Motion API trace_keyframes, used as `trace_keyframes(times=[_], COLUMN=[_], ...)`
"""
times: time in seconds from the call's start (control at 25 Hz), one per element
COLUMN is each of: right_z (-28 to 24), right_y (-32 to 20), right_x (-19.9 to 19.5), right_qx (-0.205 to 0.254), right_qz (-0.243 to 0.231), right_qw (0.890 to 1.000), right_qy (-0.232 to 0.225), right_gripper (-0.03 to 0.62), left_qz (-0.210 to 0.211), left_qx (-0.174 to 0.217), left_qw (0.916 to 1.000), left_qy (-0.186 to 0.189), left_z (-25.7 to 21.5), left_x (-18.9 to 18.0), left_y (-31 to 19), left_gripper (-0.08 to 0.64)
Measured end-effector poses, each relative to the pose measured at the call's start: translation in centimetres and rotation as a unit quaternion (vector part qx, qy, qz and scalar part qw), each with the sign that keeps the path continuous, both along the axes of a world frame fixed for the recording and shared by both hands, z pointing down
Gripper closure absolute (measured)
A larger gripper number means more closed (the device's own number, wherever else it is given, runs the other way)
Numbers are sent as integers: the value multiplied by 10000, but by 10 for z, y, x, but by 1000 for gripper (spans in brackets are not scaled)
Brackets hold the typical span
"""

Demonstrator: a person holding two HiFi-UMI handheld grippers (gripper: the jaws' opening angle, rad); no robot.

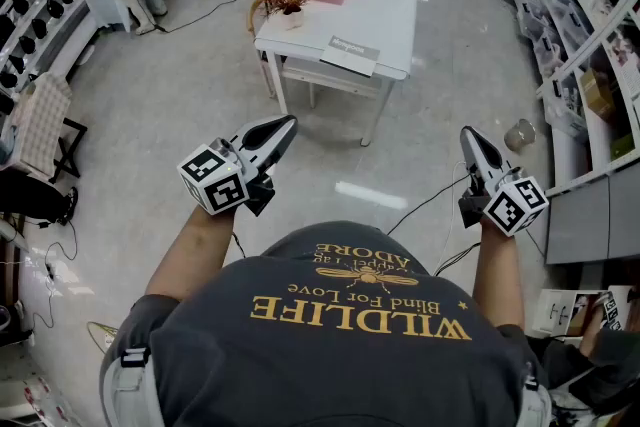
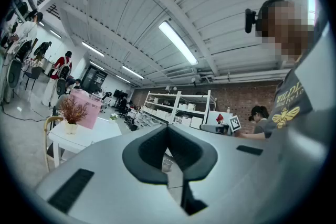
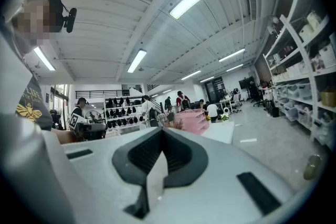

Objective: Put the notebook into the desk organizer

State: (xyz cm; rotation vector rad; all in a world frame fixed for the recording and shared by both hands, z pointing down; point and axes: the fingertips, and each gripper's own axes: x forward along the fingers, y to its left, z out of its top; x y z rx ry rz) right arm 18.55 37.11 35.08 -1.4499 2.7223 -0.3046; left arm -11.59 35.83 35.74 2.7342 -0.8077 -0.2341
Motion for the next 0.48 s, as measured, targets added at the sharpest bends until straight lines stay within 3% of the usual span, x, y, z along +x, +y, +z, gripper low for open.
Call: trace_keyframes(times=[0.48], right_z=[-4], right_y=[-2], right_x=[6], right_qx=[103], right_qz=[67], right_qw=[9996], right_qy=[256], right_gripper=[594], left_qz=[-70], left_qx=[213], left_qw=[9996], left_qy=[-170], left_z=[-7], left_x=[6], left_y=[-8], left_gripper=[560])
